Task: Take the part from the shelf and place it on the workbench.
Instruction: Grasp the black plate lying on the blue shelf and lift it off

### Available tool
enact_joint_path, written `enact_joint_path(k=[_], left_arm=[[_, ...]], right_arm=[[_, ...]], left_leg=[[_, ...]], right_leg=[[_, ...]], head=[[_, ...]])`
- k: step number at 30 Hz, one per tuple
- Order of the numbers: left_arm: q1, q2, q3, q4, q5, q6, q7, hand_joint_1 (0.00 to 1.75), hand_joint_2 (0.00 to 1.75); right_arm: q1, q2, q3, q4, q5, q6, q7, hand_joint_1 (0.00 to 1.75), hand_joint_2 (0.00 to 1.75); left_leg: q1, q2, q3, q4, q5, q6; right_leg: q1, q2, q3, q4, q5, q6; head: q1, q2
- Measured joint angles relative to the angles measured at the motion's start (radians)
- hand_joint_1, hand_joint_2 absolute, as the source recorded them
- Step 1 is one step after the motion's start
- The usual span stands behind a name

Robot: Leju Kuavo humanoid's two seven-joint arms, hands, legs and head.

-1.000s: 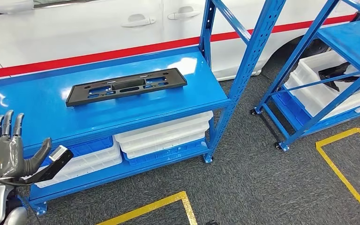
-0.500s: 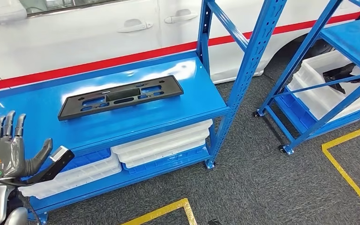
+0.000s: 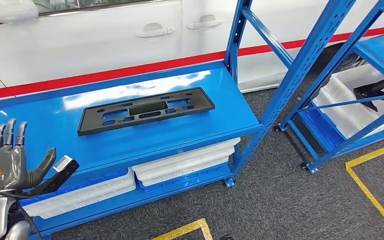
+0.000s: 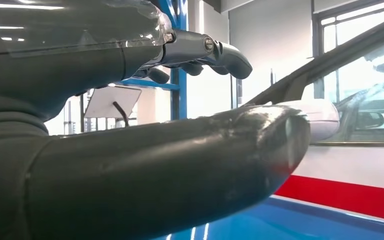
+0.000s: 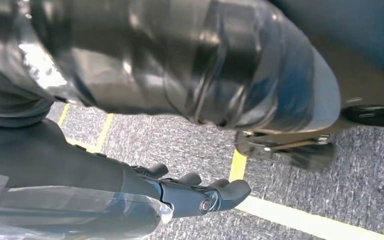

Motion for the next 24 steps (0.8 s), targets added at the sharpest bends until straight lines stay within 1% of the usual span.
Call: enact_joint_path(k=[1, 2, 3, 4, 5, 6, 7, 8, 9, 10, 11, 13, 14, 15, 16, 17, 18, 19, 20, 21, 22, 23, 24], left_arm=[[0.001, 0.000, 0.000, 0.000, 0.000, 0.000, 0.000, 0.00, 0.00], [0.002, 0.000, 0.000, 0.000, 0.000, 0.000, 0.000, 0.00, 0.00], [0.003, 0.000, 0.000, 0.000, 0.000, 0.001, 0.000, 0.00, 0.00], [0.003, 0.000, 0.000, 0.000, 0.000, 0.001, 0.000, 0.00, 0.00], [0.004, 0.000, 0.000, 0.000, 0.000, 0.000, 0.000, 0.00, 0.00], [0.006, 0.000, 0.000, 0.001, -0.001, -0.001, 0.000, 0.00, 0.00], [0.006, -0.001, -0.001, 0.001, -0.001, -0.002, -0.001, 0.00, 0.00], [0.007, -0.001, -0.001, 0.001, -0.002, -0.002, -0.001, 0.00, 0.00], [0.005, -0.002, -0.001, 0.001, -0.003, -0.003, -0.001, 0.00, 0.00], [0.001, -0.002, -0.002, 0.002, -0.005, -0.004, -0.002, 0.00, 0.00], [-0.003, -0.002, -0.002, 0.003, -0.006, -0.004, -0.003, 0.00, 0.00], [-0.010, -0.003, -0.002, 0.008, -0.009, -0.006, -0.006, 0.00, 0.00], [-0.010, -0.003, -0.002, 0.011, -0.010, -0.006, -0.008, 0.00, 0.00], [-0.012, -0.004, -0.002, 0.015, -0.010, -0.006, -0.009, 0.00, 0.00], [-0.014, -0.006, -0.003, 0.019, -0.011, -0.005, -0.011, 0.00, 0.00], [-0.019, -0.008, -0.004, 0.023, -0.012, -0.003, -0.013, 0.00, 0.00], [-0.022, -0.011, -0.006, 0.028, -0.014, 0.002, -0.015, 0.00, 0.00], [-0.022, -0.012, -0.009, 0.033, -0.016, 0.010, -0.017, 0.00, 0.00], [-0.013, -0.012, -0.013, 0.031, -0.019, 0.022, -0.019, 0.00, 0.00], [0.010, -0.008, -0.014, 0.020, -0.020, 0.039, -0.019, 0.00, 0.00], [0.047, 0.002, -0.012, -0.005, -0.021, 0.060, -0.020, 0.00, 0.00], [0.091, 0.015, -0.007, -0.036, -0.021, 0.081, -0.021, 0.00, 0.00], [0.136, 0.031, 0.001, -0.067, -0.019, 0.103, -0.023, 0.00, 0.00]], right_arm=[[0.001, 0.000, 0.000, 0.000, 0.000, 0.000, 0.000, 0.00, 0.00], [0.001, 0.000, 0.000, 0.000, 0.000, 0.000, 0.000, 0.00, 0.00], [0.002, -0.002, 0.000, 0.000, -0.001, -0.001, 0.000, 0.00, 0.00], [0.002, -0.003, 0.000, 0.000, -0.001, -0.001, 0.000, 0.00, 0.00], [0.001, -0.004, 0.000, 0.000, -0.002, -0.001, 0.000, 0.00, 0.00], [0.001, -0.006, 0.000, 0.000, -0.002, -0.001, 0.000, 0.00, 0.00], [0.000, -0.005, 0.000, 0.000, -0.002, -0.001, 0.000, 0.00, 0.00], [0.001, -0.004, 0.000, 0.000, -0.002, -0.001, 0.000, 0.00, 0.00], [0.001, -0.003, 0.000, 0.000, -0.002, -0.001, 0.000, 0.00, 0.00], [0.002, -0.002, 0.000, 0.000, -0.002, -0.001, 0.000, 0.00, 0.00], [0.001, -0.001, 0.000, 0.000, -0.002, -0.001, 0.000, 0.00, 0.00], [0.000, -0.001, 0.000, 0.000, -0.002, -0.001, 0.000, 0.00, 0.00], [-0.001, -0.001, 0.000, 0.000, -0.002, 0.000, 0.000, 0.00, 0.00], [0.000, -0.001, 0.000, 0.000, -0.002, 0.000, 0.000, 0.00, 0.00], [0.001, -0.001, 0.000, 0.000, -0.002, 0.000, 0.000, 0.00, 0.00], [0.002, -0.001, 0.000, 0.000, -0.002, 0.000, 0.000, 0.00, 0.00], [0.004, 0.000, 0.000, 0.000, -0.002, -0.002, 0.000, 0.00, 0.00], [0.005, 0.000, 0.000, 0.000, -0.002, -0.005, -0.001, 0.00, 0.00], [0.005, 0.001, 0.000, 0.000, 0.001, -0.009, -0.002, 0.00, 0.00], [0.007, 0.003, 0.000, 0.001, 0.006, -0.014, -0.003, 0.00, 0.00], [0.009, 0.005, 0.002, 0.001, 0.013, -0.019, -0.005, 0.00, 0.00], [0.013, 0.007, 0.004, 0.001, 0.021, -0.023, -0.007, 0.00, 0.00], [0.018, 0.007, 0.007, 0.001, 0.029, -0.026, -0.009, 0.00, 0.00]], left_leg=[[-0.004, -0.001, 0.013, 0.000, -0.009, 0.000], [-0.008, -0.002, 0.027, -0.001, -0.018, 0.000], [-0.012, -0.001, 0.041, -0.003, -0.027, -0.001], [-0.013, -0.002, 0.051, -0.007, -0.034, -0.003], [-0.012, -0.001, 0.057, -0.010, -0.040, -0.007], [-0.012, -0.001, 0.063, -0.012, -0.041, -0.012], [-0.011, -0.001, 0.068, -0.014, -0.042, -0.017], [-0.012, 0.001, 0.073, -0.011, -0.045, -0.022], [-0.012, 0.001, 0.074, 0.003, -0.049, -0.025], [-0.011, 0.001, 0.063, 0.031, -0.060, -0.029], [-0.008, 0.001, 0.037, 0.080, -0.077, -0.035], [-0.001, 0.001, -0.039, 0.195, -0.115, -0.048], [0.004, 0.001, -0.073, 0.234, -0.124, -0.056], [0.009, 0.001, -0.095, 0.240, -0.110, -0.062], [0.014, 0.002, -0.101, 0.214, -0.074, -0.068], [0.019, 0.002, -0.094, 0.159, -0.022, -0.075], [0.021, 0.002, -0.083, 0.107, 0.022, -0.080], [0.021, 0.002, -0.076, 0.058, 0.042, -0.081], [0.018, 0.003, -0.072, 0.033, 0.051, -0.075], [0.015, 0.003, -0.073, 0.028, 0.043, -0.067], [0.014, 0.005, -0.072, 0.020, 0.038, -0.058], [0.014, 0.006, -0.069, 0.022, 0.042, -0.052], [0.016, 0.007, -0.067, 0.020, 0.041, -0.052]], right_leg=[[0.004, 0.000, 0.000, -0.035, 0.042, -0.008], [0.010, 0.000, 0.014, -0.097, 0.096, -0.021], [0.017, -0.001, 0.030, -0.154, 0.137, -0.036], [0.024, -0.001, 0.043, -0.201, 0.157, -0.050], [0.030, -0.001, 0.053, -0.234, 0.167, -0.061], [0.033, -0.002, 0.058, -0.247, 0.160, -0.067], [0.033, -0.001, 0.068, -0.264, 0.158, -0.071], [0.030, -0.002, 0.082, -0.280, 0.163, -0.072], [0.026, -0.002, 0.097, -0.292, 0.161, -0.073], [0.022, -0.003, 0.112, -0.301, 0.160, -0.075], [0.019, -0.003, 0.123, -0.307, 0.157, -0.075], [0.015, -0.002, 0.137, -0.309, 0.145, -0.073], [0.013, -0.001, 0.144, -0.308, 0.137, -0.069], [0.010, 0.001, 0.153, -0.306, 0.128, -0.064], [0.006, 0.002, 0.163, -0.303, 0.118, -0.057], [0.001, 0.003, 0.173, -0.298, 0.107, -0.050], [-0.002, 0.004, 0.181, -0.294, 0.096, -0.043], [-0.005, 0.005, 0.185, -0.287, 0.089, -0.036], [-0.005, 0.007, 0.184, -0.281, 0.081, -0.030], [-0.004, 0.009, 0.182, -0.277, 0.075, -0.024], [-0.003, 0.011, 0.182, -0.273, 0.068, -0.025], [-0.002, 0.013, 0.183, -0.274, 0.063, -0.029], [-0.001, 0.015, 0.186, -0.276, 0.060, -0.036]], head=[[0.000, 0.000], [0.000, 0.000], [-0.001, 0.000], [-0.001, 0.000], [-0.001, 0.000], [-0.001, 0.000], [0.000, 0.000], [0.000, 0.000], [0.000, 0.000], [0.000, 0.000], [0.000, 0.000], [0.000, 0.000], [0.000, 0.000], [0.000, 0.000], [0.000, 0.000], [0.000, 0.000], [0.000, 0.000], [0.000, 0.000], [0.000, 0.000], [0.000, 0.000], [0.000, 0.000], [0.000, 0.000], [0.000, 0.000]])
